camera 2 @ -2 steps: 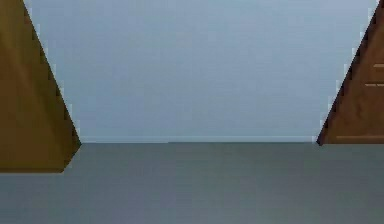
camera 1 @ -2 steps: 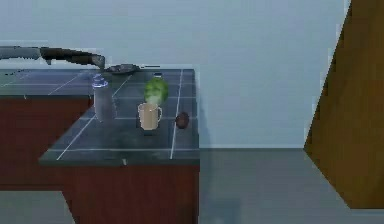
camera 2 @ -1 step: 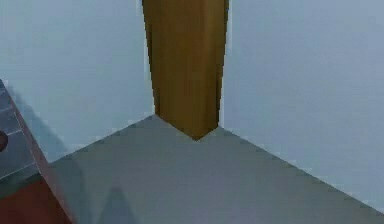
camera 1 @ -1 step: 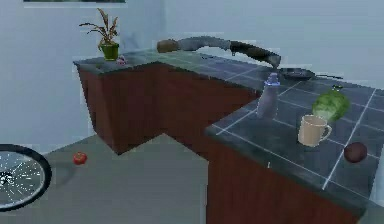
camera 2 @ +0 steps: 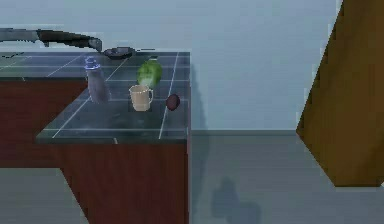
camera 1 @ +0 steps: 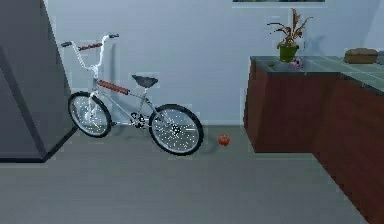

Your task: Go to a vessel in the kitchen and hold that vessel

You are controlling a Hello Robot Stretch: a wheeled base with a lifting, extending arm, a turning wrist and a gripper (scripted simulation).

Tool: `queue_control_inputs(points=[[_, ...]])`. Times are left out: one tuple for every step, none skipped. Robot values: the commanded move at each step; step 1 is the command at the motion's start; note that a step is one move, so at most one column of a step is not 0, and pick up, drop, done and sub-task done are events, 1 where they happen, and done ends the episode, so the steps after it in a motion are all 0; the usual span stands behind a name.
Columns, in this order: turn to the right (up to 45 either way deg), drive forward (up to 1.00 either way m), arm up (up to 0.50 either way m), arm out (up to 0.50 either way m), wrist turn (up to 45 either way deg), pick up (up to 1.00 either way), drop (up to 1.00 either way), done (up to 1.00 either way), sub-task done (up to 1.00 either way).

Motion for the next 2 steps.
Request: queue_control_inputs(points=[[-9.0,0.0,0.0,0.0,0.0,0.0,0.0,0.0,0.0],[45.0,0.0,0.0,0.0,0.0,0.0,0.0,0.0,0.0]])
